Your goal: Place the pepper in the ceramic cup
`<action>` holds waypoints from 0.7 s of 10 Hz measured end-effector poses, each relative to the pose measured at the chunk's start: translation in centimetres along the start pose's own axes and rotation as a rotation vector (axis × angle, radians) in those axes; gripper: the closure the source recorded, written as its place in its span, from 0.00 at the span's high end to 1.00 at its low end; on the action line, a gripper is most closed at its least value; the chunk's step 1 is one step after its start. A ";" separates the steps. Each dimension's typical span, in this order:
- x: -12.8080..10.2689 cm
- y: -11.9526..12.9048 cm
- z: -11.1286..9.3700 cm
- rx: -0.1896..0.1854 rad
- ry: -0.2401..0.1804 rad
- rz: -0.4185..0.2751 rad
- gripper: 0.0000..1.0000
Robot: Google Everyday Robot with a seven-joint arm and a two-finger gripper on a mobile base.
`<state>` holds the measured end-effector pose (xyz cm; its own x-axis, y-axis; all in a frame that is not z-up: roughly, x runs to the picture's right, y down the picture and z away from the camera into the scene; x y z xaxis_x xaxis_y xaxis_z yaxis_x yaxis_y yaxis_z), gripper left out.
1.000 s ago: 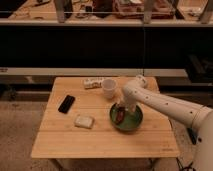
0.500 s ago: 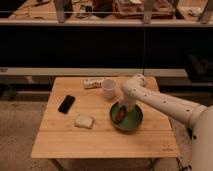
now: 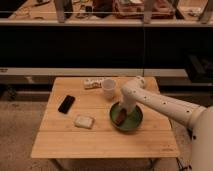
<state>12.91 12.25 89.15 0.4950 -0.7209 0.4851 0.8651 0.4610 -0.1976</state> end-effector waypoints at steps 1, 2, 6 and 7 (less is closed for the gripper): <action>0.1 0.1 -1.0 0.015 0.003 0.010 0.42; 0.4 0.5 -2.6 0.031 0.013 0.024 0.42; 1.1 2.8 -7.4 0.026 0.009 0.118 0.42; 1.4 2.9 -8.3 0.018 0.001 0.156 0.42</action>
<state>16.82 8.25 82.19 0.6230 -0.6405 0.4491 0.7764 0.5764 -0.2549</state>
